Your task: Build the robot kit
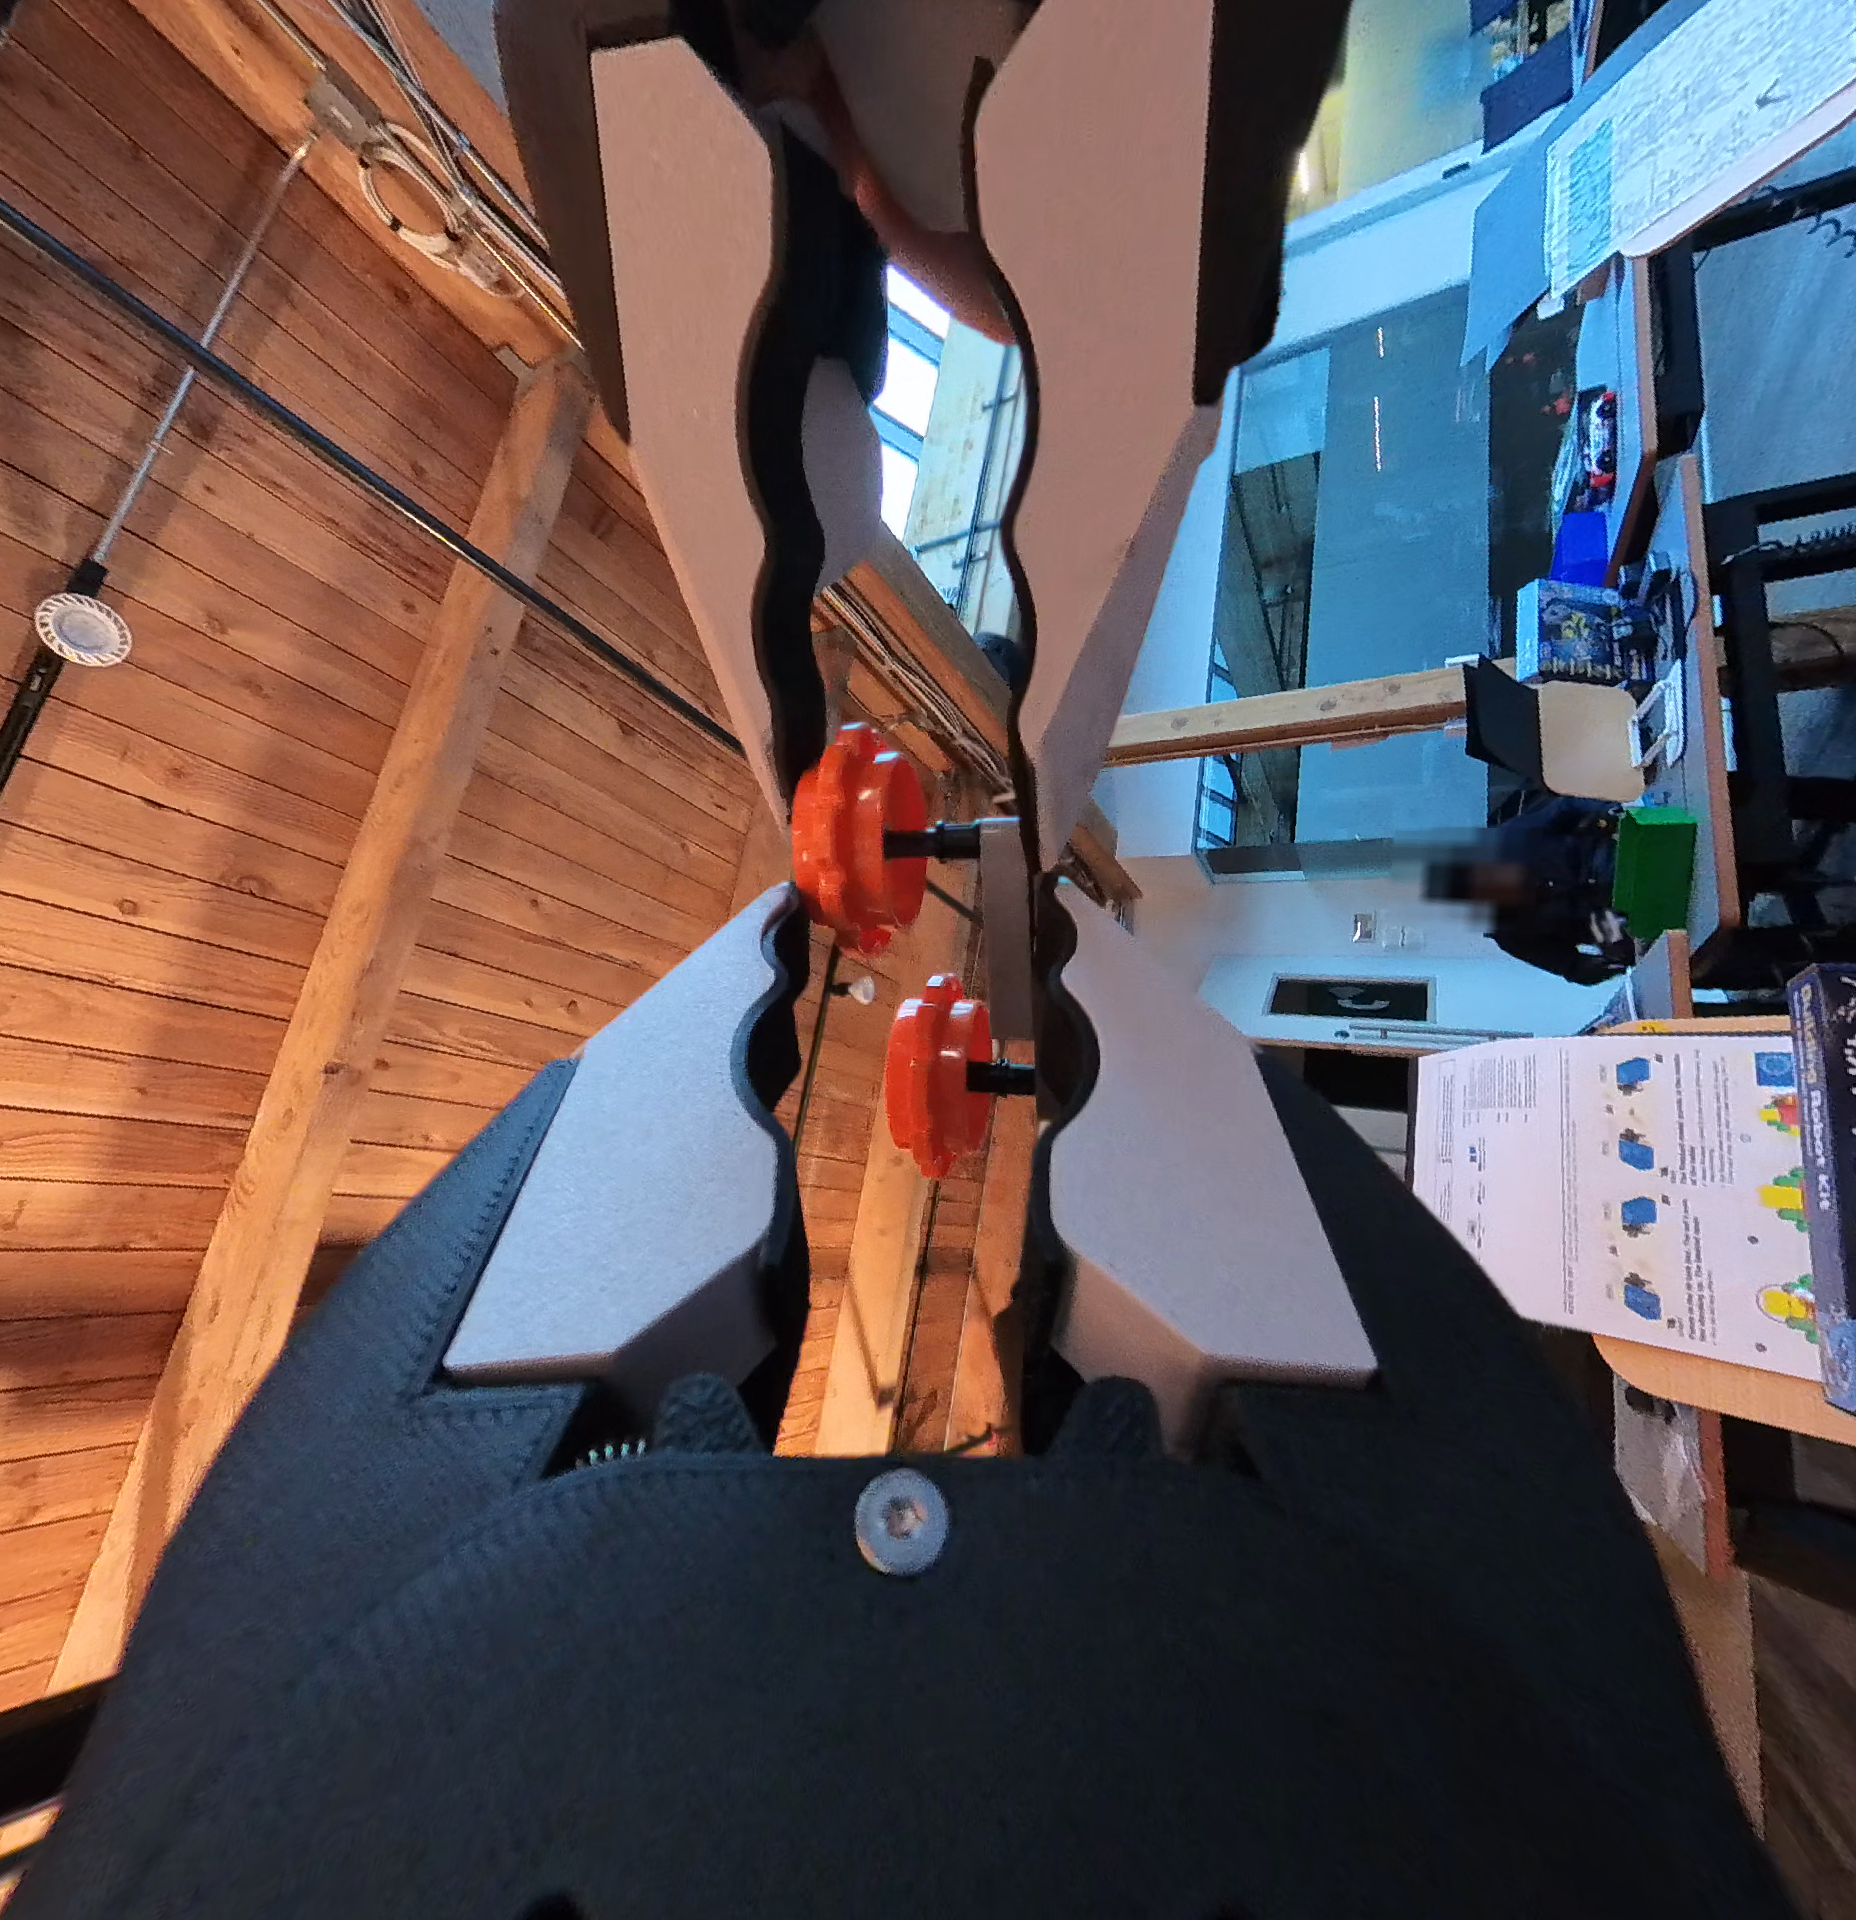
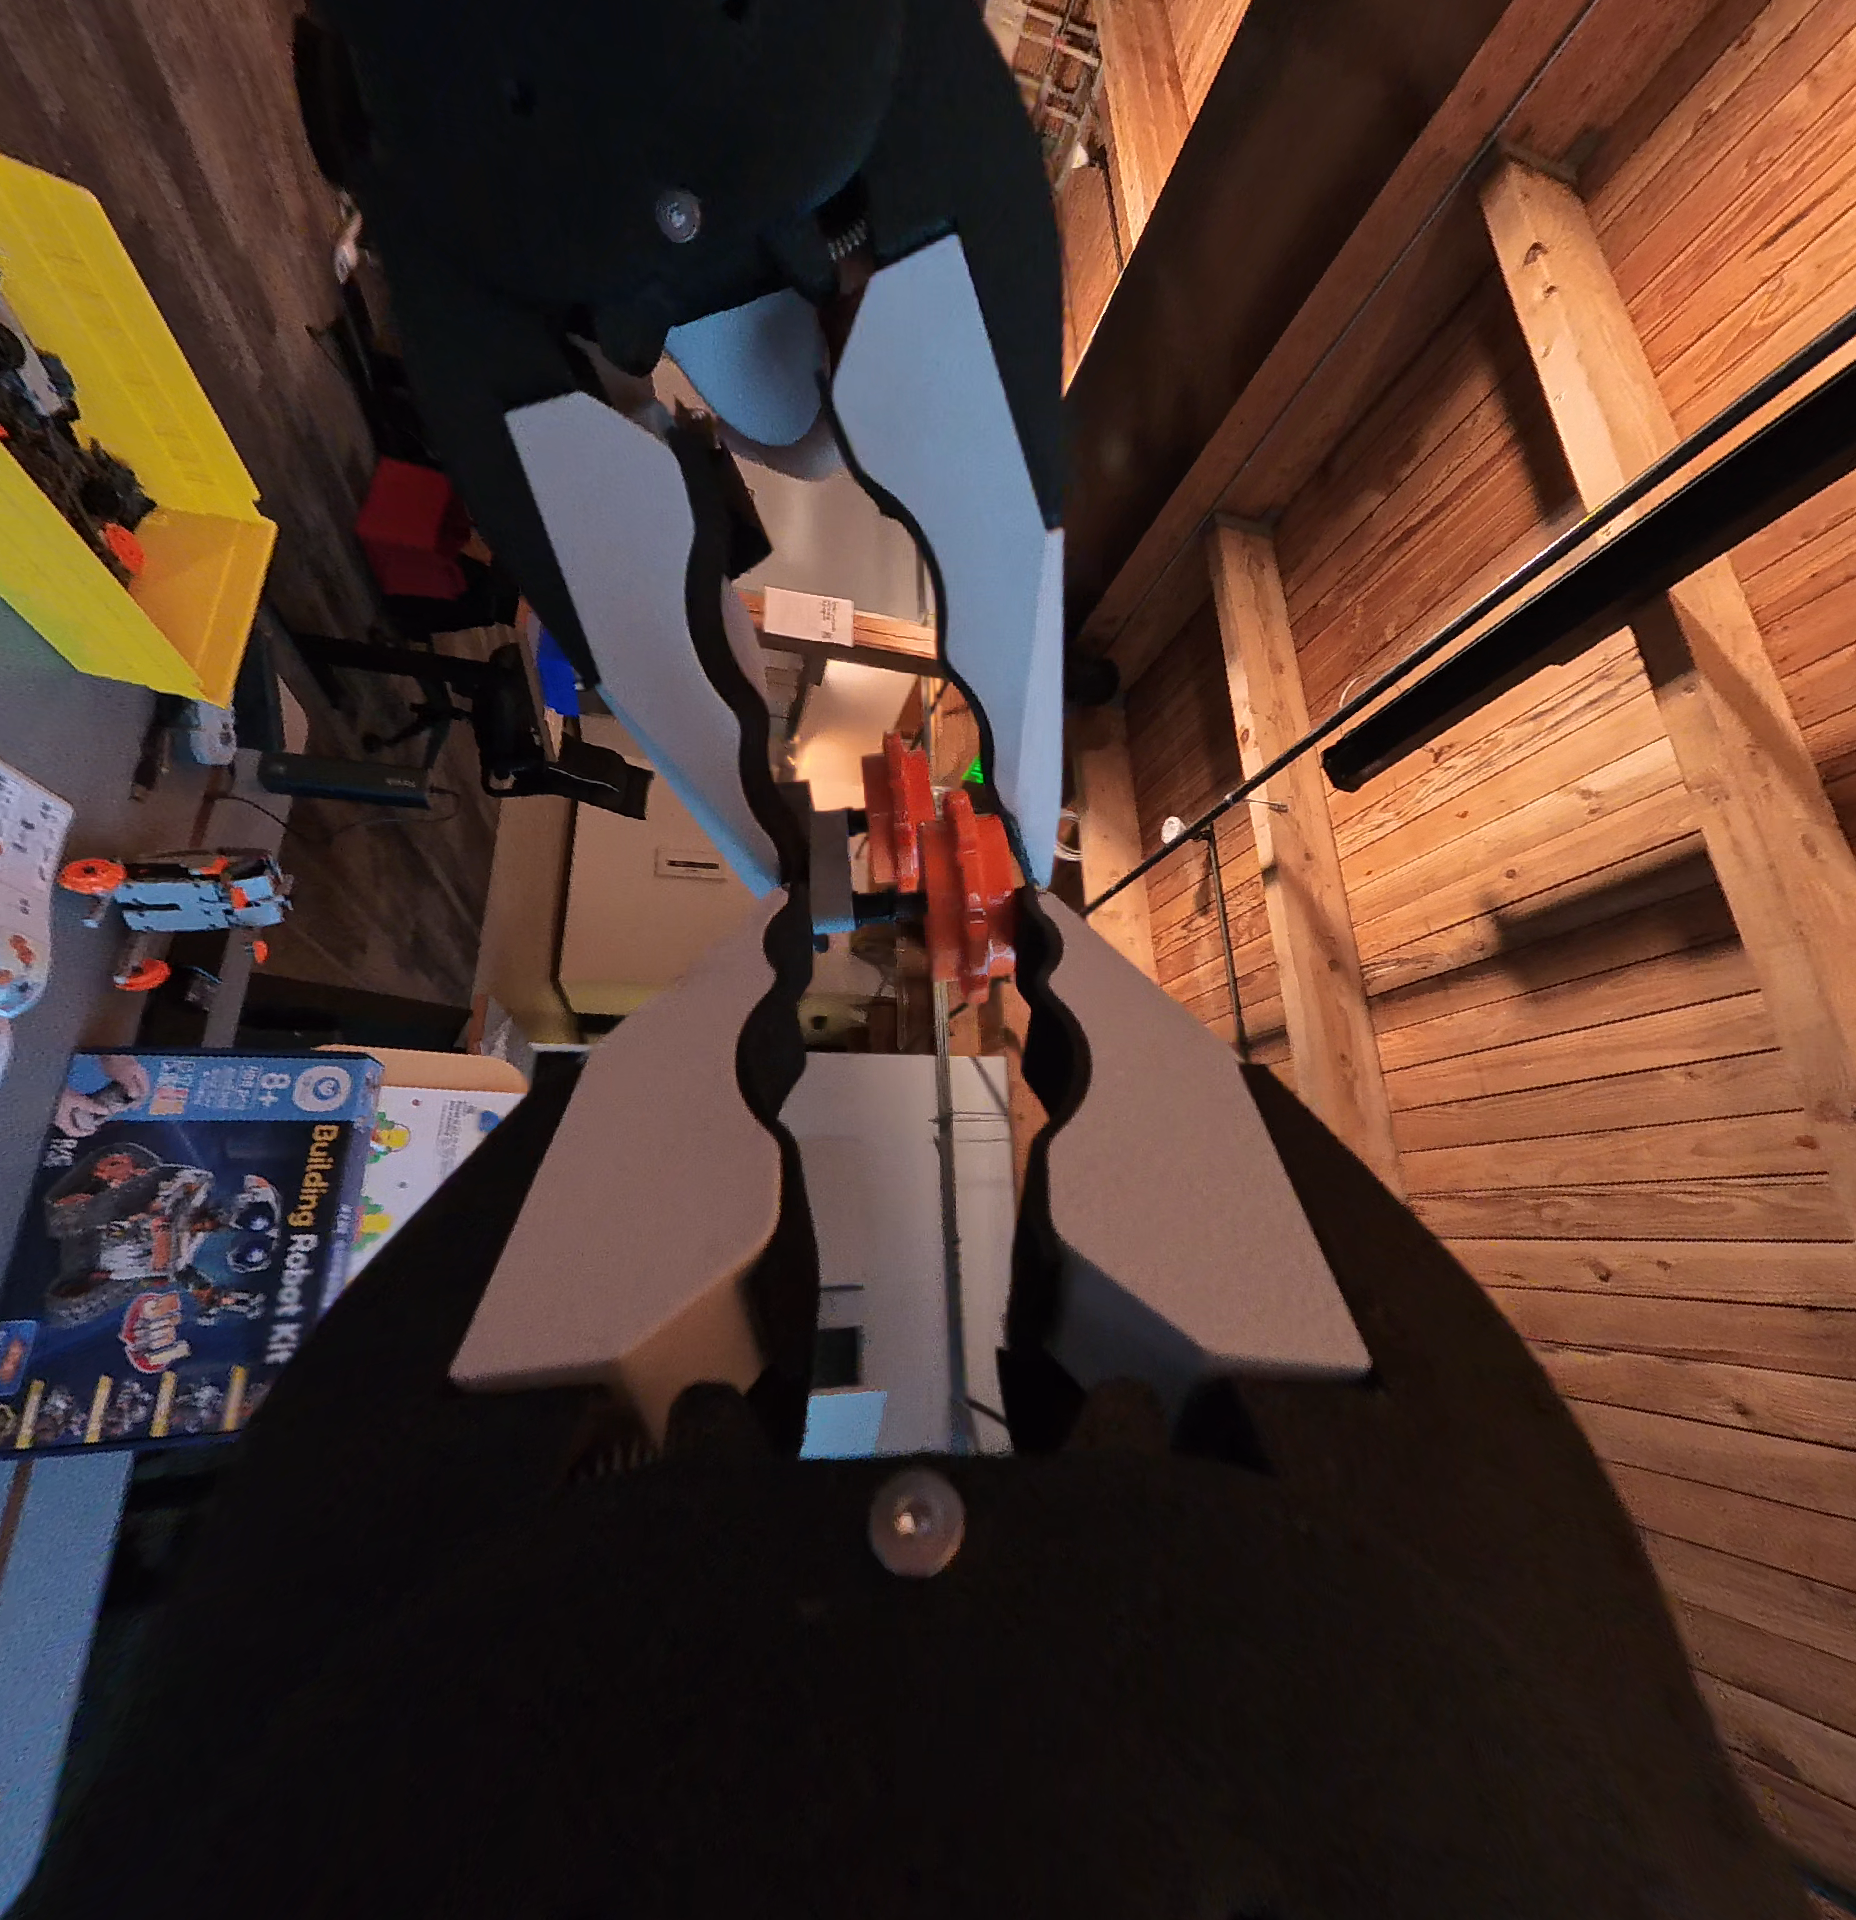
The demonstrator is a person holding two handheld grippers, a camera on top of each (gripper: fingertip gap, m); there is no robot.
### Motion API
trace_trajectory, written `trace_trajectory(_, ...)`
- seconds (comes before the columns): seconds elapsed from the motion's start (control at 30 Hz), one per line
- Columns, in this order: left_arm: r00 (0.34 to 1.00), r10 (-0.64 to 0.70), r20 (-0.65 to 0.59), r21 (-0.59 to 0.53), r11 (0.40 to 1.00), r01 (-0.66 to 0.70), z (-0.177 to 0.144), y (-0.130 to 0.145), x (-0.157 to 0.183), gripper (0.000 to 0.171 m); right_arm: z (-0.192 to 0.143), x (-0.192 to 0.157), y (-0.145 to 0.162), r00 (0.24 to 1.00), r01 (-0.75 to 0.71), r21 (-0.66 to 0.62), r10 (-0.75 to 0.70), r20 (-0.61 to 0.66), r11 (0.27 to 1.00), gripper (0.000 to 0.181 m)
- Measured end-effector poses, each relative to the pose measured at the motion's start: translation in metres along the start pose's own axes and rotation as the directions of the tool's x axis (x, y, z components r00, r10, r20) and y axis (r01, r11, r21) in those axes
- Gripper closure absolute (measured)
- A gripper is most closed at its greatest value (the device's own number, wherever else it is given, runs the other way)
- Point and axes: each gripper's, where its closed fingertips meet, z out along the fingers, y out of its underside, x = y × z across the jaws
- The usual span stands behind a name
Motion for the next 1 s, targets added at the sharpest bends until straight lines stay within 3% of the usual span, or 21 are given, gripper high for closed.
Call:
trace_trajectory(0.3,1.0,-0.006,-0.03,-0.039,0.999,0.005,0.004,0.004,0.001,0.13,0.003,0.001,0.004,0.996,-0.082,-0.013,0.082,0.026,0.997,0.144)
trace_trajectory(0.57,0.999,-0.048,0.02,0.003,0.999,0.048,-0.003,-0.004,-0.004,0.128,0.001,0.009,0.008,0.991,-0.133,-0.041,0.133,-0.001,0.99,0.144)
trace_trajectory(0.77,0.988,-0.154,0.023,-0.013,0.988,0.155,-0.008,-0.005,-0.01,0.136,0.0,0.016,0.007,0.993,-0.11,-0.049,0.107,-0.056,0.993,0.144)
trace_trajectory(0.9,0.992,-0.117,0.05,-0.024,0.993,0.119,-0.008,-0.001,-0.01,0.15,0.0,0.021,0.006,0.987,-0.15,-0.042,0.147,-0.065,0.988,0.144)
trace_trajectory(1.0,0.994,-0.107,0.03,-0.058,0.992,0.109,-0.002,0.004,-0.004,0.148,0.001,0.019,0.004,0.993,-0.107,-0.05,0.104,-0.06,0.993,0.144)
